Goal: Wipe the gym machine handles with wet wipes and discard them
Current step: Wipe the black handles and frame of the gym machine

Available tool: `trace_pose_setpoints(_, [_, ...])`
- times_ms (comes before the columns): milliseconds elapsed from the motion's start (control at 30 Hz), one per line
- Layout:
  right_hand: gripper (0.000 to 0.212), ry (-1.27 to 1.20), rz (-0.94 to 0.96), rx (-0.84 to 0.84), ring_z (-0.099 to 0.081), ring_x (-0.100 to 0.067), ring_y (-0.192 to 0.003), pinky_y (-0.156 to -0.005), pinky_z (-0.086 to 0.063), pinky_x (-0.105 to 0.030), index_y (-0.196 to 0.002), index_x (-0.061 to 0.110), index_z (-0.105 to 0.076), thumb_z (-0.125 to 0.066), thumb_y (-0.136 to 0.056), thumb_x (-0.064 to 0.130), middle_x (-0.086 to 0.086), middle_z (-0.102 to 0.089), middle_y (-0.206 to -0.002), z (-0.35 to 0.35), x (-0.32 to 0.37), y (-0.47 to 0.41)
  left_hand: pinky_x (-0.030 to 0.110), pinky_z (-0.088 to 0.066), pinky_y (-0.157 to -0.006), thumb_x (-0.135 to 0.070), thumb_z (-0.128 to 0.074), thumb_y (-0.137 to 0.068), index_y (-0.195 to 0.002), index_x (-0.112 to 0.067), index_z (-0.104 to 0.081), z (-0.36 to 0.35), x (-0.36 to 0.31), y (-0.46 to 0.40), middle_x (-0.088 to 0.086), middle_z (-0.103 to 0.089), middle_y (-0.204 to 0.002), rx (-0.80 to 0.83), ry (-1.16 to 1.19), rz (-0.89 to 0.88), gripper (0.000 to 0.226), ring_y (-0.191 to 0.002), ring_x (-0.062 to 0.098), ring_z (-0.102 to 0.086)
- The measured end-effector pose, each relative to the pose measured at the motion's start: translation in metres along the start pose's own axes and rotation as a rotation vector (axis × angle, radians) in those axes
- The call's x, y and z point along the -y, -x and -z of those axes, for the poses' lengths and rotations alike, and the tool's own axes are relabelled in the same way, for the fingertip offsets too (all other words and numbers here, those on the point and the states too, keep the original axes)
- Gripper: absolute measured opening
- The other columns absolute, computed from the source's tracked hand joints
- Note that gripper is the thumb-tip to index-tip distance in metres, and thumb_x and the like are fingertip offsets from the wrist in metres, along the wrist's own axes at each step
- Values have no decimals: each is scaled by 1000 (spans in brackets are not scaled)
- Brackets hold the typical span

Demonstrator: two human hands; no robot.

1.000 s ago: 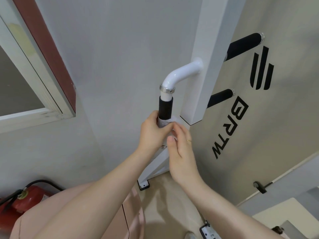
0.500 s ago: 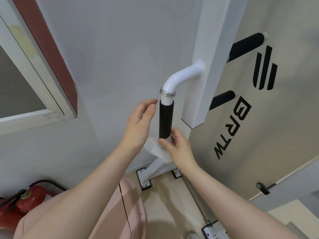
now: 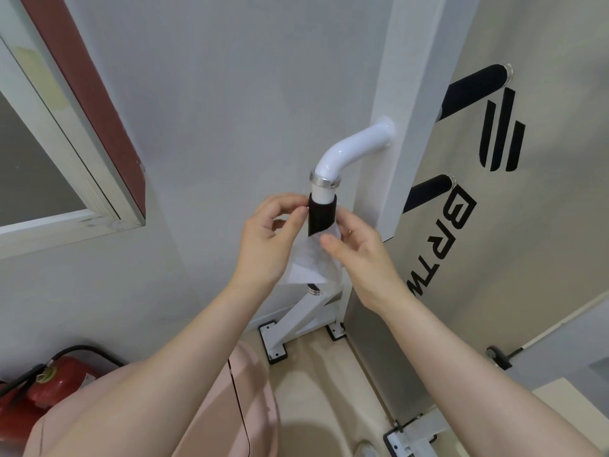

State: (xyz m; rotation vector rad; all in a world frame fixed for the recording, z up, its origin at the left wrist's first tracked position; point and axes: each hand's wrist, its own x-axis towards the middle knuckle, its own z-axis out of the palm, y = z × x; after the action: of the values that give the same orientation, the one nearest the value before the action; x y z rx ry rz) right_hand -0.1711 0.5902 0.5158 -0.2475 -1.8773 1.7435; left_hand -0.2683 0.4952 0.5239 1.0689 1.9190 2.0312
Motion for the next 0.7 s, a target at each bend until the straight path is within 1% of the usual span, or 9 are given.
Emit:
trace_pose_setpoints(100, [44,52,27,71,-54,-7,-114,-104,-40,-28,-122,15,-47,-52,-83,-4,5,-59,-115,1,7,-9,13,-46,-73,-8,-57,-89,-83,-25,-65,2,-4,4,-18,-68,-75,22,62,38,20,-75,-2,-60])
trace_pose_setpoints(167, [42,87,-5,63,-53,-8,-116,-104,-41,-28,-119,22,-47,-53,-87,-4,6,-59,-117,1,1,-10,12,-45,-73,-7,-61,-86,-86,-26,-63,3,-8,4,-17,-68,-78,58,42,30,19,-75,-3,-60])
trace_pose_setpoints(233, [38,145,-115,77,-56,-12,-114,-103,-43,-36,-115,29,-50,-57,-86,5,3,-62,-117,0,-22,1,11,-46,-72,-6,-65,-82,-92,-29,-60,3,-13,4,-14,-65,-87,97,-4,12,26,-75,-2,-58])
trace_pose_setpoints(333, [39,323,-245,56,-60,-19,-106,-96,-46,-49,-114,24,-56,-67,-77,26,-2,-65,-111,-5,-39,13,14,-47,-69,-10,-70,-78,-93,-35,-57,-1,-16,5,-16,-62,-90,90,-110,-6,32,-75,-1,-55])
trace_pose_setpoints(433, [34,253,-167,-60,-64,-22,-100,-92,-51,-42,-111,17,-59,-70,-78,17,-7,-68,-106,-6,-19,-1,19,-48,-70,-23,-68,-75,-94,-38,-57,-5,-15,9,-12,-64,-94,46,-167,-45,27,-80,2,-57])
trace_pose_setpoints(533, [26,88,-94,-89,-66,-16,-96,-86,-53,-30,-105,19,-61,-69,-81,12,-4,-70,-102,-5,-4,-9,12,-45,-72,-18,-70,-78,-97,-38,-57,-6,-12,9,-6,-65,-98,43,-199,-78,31,-86,5,-59])
trace_pose_setpoints(567, [27,90,-110,-85,-66,-17,-97,-88,-53,-32,-104,20,-61,-71,-80,16,-4,-70,-102,-4,-11,-6,10,-43,-71,-15,-70,-79,-96,-39,-56,-8,-12,10,-8,-64,-97,44,-203,-81,32,-84,4,-58])
trace_pose_setpoints(633, [38,213,-220,-43,-64,-21,-100,-91,-51,-43,-108,23,-60,-73,-73,28,-4,-69,-104,0,-36,6,9,-42,-67,-13,-68,-80,-94,-42,-53,-13,-13,11,-15,-62,-95,36,-202,-82,35,-81,0,-56])
trace_pose_setpoints(700, [41,399,-319,71,-61,-18,-101,-92,-49,-44,-114,22,-58,-70,-76,29,-2,-67,-106,8,-56,18,8,-41,-66,-13,-67,-82,-96,-40,-53,-17,-11,12,-18,-60,-95,19,-214,-92,33,-79,-3,-54])
